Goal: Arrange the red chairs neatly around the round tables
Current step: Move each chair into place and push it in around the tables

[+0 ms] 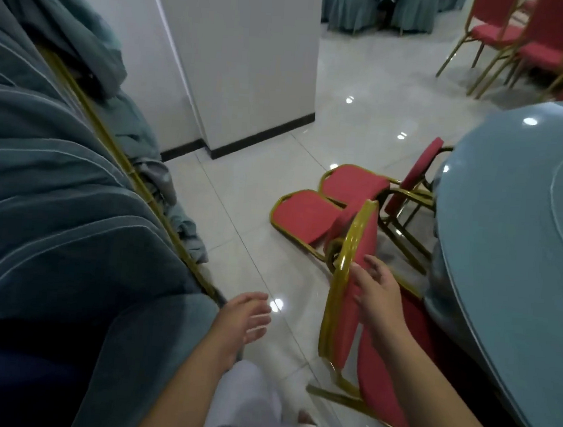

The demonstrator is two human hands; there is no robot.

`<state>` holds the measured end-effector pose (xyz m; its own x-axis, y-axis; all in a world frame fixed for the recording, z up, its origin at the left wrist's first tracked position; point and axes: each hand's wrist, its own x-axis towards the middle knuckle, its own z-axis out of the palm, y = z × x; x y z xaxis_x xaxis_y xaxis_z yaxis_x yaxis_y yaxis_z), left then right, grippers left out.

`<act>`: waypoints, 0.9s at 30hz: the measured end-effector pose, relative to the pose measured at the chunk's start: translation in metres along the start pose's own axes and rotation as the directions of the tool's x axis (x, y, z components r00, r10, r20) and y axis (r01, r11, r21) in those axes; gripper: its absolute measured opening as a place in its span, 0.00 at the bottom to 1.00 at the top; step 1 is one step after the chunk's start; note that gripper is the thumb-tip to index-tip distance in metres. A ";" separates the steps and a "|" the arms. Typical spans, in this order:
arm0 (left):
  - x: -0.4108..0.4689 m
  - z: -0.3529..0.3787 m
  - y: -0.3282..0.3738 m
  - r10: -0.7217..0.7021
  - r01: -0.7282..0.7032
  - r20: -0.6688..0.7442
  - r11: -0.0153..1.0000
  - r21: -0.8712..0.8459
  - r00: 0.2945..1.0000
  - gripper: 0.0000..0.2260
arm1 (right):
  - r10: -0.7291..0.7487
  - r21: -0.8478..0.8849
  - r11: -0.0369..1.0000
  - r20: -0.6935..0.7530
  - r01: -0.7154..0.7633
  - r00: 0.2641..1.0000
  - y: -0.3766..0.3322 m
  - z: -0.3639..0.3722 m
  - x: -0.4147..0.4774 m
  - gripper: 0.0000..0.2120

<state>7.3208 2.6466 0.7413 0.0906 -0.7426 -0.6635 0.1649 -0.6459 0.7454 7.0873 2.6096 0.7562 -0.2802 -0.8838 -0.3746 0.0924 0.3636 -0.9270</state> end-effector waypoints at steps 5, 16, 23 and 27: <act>0.071 0.013 0.049 -0.036 0.032 0.057 0.998 0.059 0.998 0.08 | -0.035 -0.011 0.999 -0.038 0.035 0.999 -0.010 0.017 0.045 0.38; 0.278 0.056 0.194 -0.164 0.094 0.255 0.960 0.264 0.953 0.08 | 0.169 -0.660 0.712 -0.169 -0.239 0.971 -0.069 0.051 0.180 0.40; 0.346 0.081 0.220 -0.302 0.221 0.294 0.935 0.278 0.907 0.08 | 0.216 -0.594 0.747 -0.206 -0.297 0.954 -0.069 0.054 0.176 0.40; 0.359 0.090 0.221 -0.433 0.293 0.354 0.876 0.384 0.829 0.10 | 0.343 -0.643 0.700 -0.078 -0.310 0.936 -0.081 0.038 0.180 0.40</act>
<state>7.3017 2.2215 0.6733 -0.3435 -0.3989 -0.8502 -0.2058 -0.8513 0.4826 7.0655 2.4098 0.7628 -0.3056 -0.6796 -0.6669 -0.4627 0.7181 -0.5198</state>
